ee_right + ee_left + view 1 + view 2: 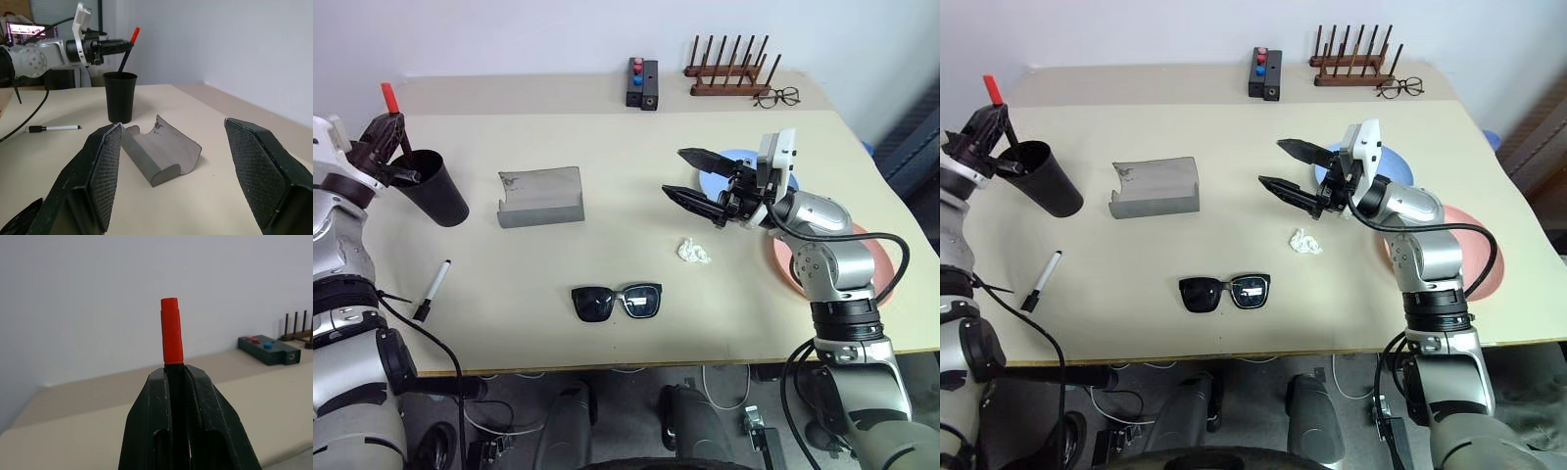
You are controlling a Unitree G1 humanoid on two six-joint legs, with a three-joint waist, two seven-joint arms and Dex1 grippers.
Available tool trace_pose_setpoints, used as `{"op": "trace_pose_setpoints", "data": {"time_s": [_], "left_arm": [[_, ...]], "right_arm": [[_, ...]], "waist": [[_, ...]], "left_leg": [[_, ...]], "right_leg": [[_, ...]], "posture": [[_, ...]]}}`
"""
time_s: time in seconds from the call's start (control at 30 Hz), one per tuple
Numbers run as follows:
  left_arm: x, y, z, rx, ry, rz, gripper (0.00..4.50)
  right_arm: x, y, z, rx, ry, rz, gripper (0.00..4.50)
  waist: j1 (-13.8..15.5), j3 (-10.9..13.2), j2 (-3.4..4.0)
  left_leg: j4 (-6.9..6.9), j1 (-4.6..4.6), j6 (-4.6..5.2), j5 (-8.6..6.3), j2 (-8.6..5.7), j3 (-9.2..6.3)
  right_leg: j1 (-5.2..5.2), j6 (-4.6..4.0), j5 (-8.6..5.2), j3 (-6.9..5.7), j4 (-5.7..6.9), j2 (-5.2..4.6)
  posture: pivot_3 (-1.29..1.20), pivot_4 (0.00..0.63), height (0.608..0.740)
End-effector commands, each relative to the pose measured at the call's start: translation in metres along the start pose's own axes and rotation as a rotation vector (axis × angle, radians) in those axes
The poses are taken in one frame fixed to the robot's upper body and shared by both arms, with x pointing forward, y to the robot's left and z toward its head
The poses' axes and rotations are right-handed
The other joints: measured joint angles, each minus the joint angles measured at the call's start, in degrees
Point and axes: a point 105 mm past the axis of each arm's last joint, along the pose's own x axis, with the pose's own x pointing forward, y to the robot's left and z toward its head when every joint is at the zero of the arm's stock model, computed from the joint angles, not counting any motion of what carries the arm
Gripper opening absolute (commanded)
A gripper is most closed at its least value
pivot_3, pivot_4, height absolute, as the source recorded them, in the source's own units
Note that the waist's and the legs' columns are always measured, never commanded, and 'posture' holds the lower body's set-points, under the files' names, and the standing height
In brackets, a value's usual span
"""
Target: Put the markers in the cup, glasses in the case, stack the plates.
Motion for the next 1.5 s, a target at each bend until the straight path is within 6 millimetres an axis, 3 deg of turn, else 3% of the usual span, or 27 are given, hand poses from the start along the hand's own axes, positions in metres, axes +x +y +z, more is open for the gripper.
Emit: {"op": "trace_pose_setpoints", "data": {"time_s": [0.03,0.23,0.53,0.7,0.83,0.93,1.2,1.37,1.5], "left_arm": [[0.008,-0.001,0.018,0.018,-0.054,-0.009,1.69],[0.01,-0.001,0.027,0.024,-0.086,-0.009,4.46],[0.011,-0.003,0.057,0.008,-0.133,-0.043,4.46],[-0.003,-0.002,0.054,0.046,0.167,-0.034,4.46],[-0.016,-0.028,0.081,-0.115,0.25,-0.1,4.46],[-0.027,-0.041,0.085,-0.178,0.348,-0.138,4.46],[-0.092,-0.067,0.041,-0.244,0.835,-0.155,4.46],[-0.112,-0.068,0.006,-0.185,0.984,-0.071,4.46],[-0.121,-0.075,-0.017,-0.249,1.031,-0.051,4.46]], "right_arm": [[0.001,0.003,0.019,-0.059,-0.024,0.012,3.41],[0.004,0.004,0.022,-0.055,-0.027,0.012,3.41],[0.008,0.006,0.023,-0.049,-0.026,0.017,3.41],[0.008,0.007,0.023,-0.04,-0.024,0.015,3.41],[0.01,0.008,0.021,-0.034,-0.025,0.016,3.41],[0.014,0.009,0.021,-0.027,-0.031,0.023,3.41],[0.001,0.028,0.008,-0.03,0.06,0.215,3.41],[-0.005,0.037,0.011,-0.059,0.059,0.28,3.41],[-0.006,0.04,0.014,-0.079,0.045,0.286,3.41]], "waist": [[0.0,0.0,0.0],[0.0,0.0,-0.01],[0.0,0.0,-0.01],[-0.6,0.0,0.0],[0.1,0.0,-0.09],[-0.1,0.1,-0.17],[-0.4,0.1,-0.13],[-0.1,0.1,-0.13],[-0.1,0.1,-0.13]], "left_leg": [[0.0,0.0,0.0,0.0,0.0,0.0],[0.0,0.0,0.0,0.0,0.0,-0.01],[0.01,0.0,0.0,0.0,0.0,-0.01],[-0.03,0.01,0.0,0.0,0.01,0.0],[-0.03,0.0,-0.01,0.0,0.06,-0.06],[0.03,0.0,-0.02,0.01,0.05,-0.12],[-0.07,0.06,-0.02,0.01,0.16,-0.13],[-0.03,0.06,-0.05,0.01,0.25,-0.13],[-0.03,0.06,-0.07,0.02,0.33,-0.13]], "right_leg": [[0.0,0.0,0.0,0.0,0.0,0.0],[0.01,0.0,0.0,0.0,0.0,0.0],[0.01,0.0,0.0,0.0,0.0,0.0],[-0.02,0.0,0.0,0.02,0.03,0.0],[-0.02,0.0,-0.01,0.02,0.07,0.05],[0.04,-0.01,-0.01,0.02,0.01,0.06],[-0.03,-0.04,-0.03,0.06,0.03,0.2],[-0.01,-0.27,-0.1,0.06,0.01,0.28],[-0.03,-0.37,-0.06,0.06,-0.03,0.37]], "posture": [[0.0,0.15,0.74],[0.0,0.15,0.74],[0.0,0.15,0.74],[0.0,0.15,0.74],[0.0,0.15,0.74],[0.0,0.15,0.74],[0.0,0.15,0.74],[0.0,0.15,0.74],[0.0,0.15,0.74]]}}
